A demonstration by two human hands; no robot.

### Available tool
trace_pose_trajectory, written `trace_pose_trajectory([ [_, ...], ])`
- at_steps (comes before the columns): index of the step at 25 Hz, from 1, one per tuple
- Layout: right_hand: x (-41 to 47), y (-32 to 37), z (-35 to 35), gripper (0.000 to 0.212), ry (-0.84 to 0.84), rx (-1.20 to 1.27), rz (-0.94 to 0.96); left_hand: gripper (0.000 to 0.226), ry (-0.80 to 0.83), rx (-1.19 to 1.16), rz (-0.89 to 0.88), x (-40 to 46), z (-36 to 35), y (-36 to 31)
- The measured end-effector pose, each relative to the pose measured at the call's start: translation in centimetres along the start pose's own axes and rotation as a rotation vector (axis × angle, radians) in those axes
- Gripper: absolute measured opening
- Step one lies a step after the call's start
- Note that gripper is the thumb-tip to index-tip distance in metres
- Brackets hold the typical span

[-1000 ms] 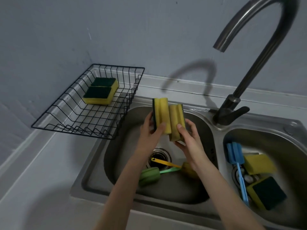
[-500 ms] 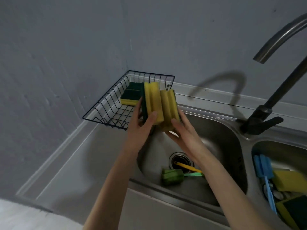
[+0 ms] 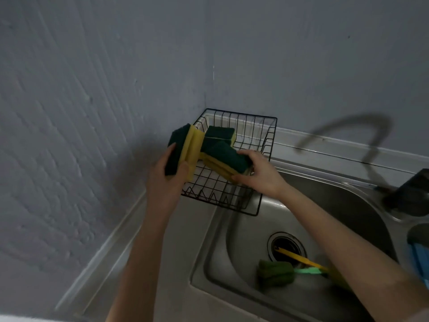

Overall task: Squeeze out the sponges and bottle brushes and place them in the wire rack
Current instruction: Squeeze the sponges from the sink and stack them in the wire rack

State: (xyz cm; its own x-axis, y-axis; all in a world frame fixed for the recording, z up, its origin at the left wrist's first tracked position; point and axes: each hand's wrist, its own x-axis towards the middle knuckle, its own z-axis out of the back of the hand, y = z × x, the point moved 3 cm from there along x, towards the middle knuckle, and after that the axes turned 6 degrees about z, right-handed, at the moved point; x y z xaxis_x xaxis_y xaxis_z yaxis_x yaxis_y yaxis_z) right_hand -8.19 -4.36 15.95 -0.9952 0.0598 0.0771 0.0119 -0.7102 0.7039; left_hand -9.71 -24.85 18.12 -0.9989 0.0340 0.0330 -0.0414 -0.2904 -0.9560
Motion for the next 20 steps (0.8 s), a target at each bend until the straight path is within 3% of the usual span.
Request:
trace_pose_trajectory([
  [3,3.0,-0.1,-1.2,0.070,0.141,-0.163,0.026,0.053,0.007,0.075,0.001,2.5,0.4,1.3],
  [9,7.0,-0.6,-3.7,0.064,0.237,-0.256,0.008,0.065,0.030,0.149,0.009,5.5,-0.2,2.6],
  [15,9.1,-1.6,-5.7,0.059,0.210,-0.302,0.063,0.052,0.003,0.205,-0.028,6.7,-0.8,3.5],
  [20,8.9,-2.5,-5.8,0.061,0.188,-0.539,0.066,0.048,0.030,0.210,-0.007,6.6,-1.3,3.9],
])
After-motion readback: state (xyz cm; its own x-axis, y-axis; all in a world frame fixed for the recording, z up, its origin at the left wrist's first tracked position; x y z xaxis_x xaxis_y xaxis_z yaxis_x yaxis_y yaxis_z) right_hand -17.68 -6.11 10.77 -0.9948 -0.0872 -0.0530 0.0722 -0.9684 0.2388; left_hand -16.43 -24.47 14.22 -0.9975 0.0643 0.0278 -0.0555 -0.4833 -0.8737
